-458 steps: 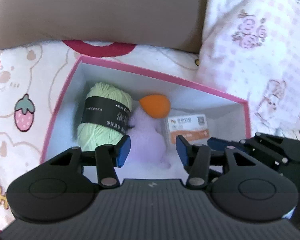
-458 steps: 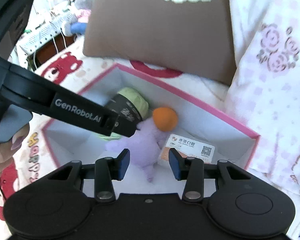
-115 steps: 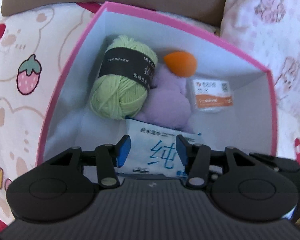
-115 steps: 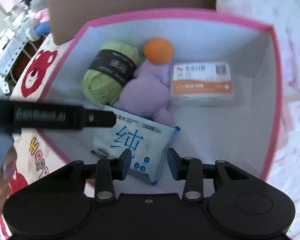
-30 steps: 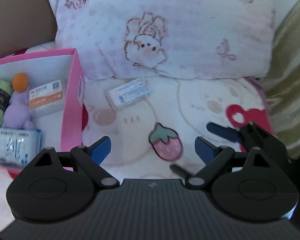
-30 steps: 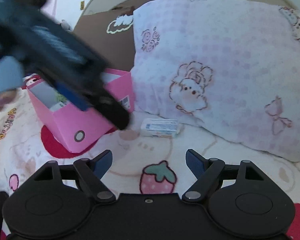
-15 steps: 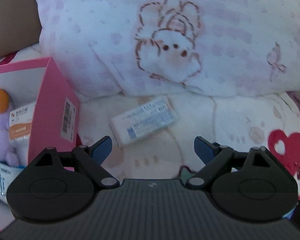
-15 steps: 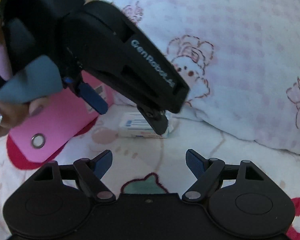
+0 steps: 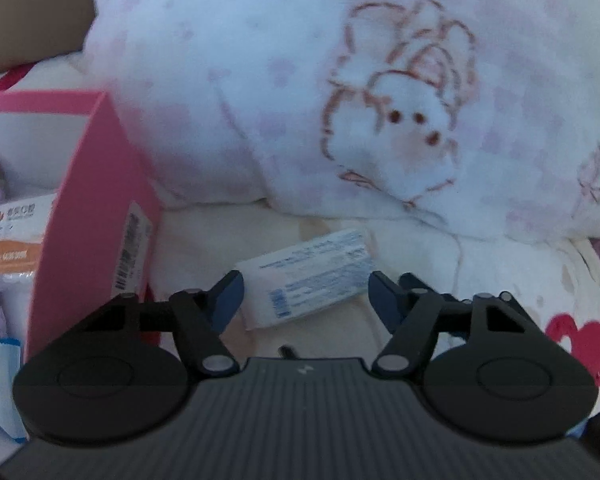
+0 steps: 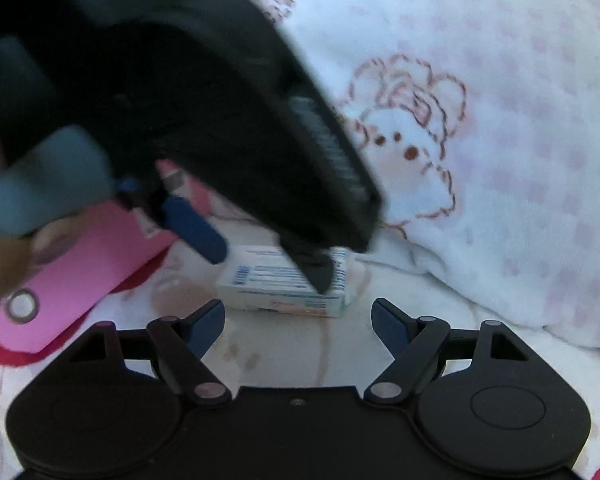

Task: Organize objects
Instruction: 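Move the left gripper toward the small white medicine box, then lower the left gripper onto the white medicine box and close on it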

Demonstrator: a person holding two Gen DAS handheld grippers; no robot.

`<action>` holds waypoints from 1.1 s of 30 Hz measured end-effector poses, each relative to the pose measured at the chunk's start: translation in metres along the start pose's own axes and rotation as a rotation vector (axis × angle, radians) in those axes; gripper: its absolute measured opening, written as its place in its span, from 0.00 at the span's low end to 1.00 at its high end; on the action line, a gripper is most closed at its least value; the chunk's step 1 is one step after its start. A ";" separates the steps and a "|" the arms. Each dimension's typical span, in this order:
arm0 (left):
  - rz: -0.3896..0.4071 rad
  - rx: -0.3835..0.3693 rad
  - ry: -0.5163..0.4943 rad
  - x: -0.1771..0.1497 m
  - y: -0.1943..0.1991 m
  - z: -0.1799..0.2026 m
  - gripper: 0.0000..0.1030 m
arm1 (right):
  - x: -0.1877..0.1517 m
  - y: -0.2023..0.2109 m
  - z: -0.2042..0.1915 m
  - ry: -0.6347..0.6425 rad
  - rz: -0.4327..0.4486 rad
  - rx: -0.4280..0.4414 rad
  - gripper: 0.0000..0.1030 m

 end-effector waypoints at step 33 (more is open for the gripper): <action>-0.121 -0.114 -0.162 -0.066 0.014 0.053 0.48 | -0.060 0.087 0.026 -0.198 -0.114 -0.038 0.82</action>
Point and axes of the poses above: each gripper's, at about its wrist camera, not at the fingertips, and y roughly against the way its jaws point, z to its right, x to its top, the point moved 7 cm from there along -y, roughly the way its jaws point, and after that the axes turned 4 degrees about -z, right-handed, at the moved point
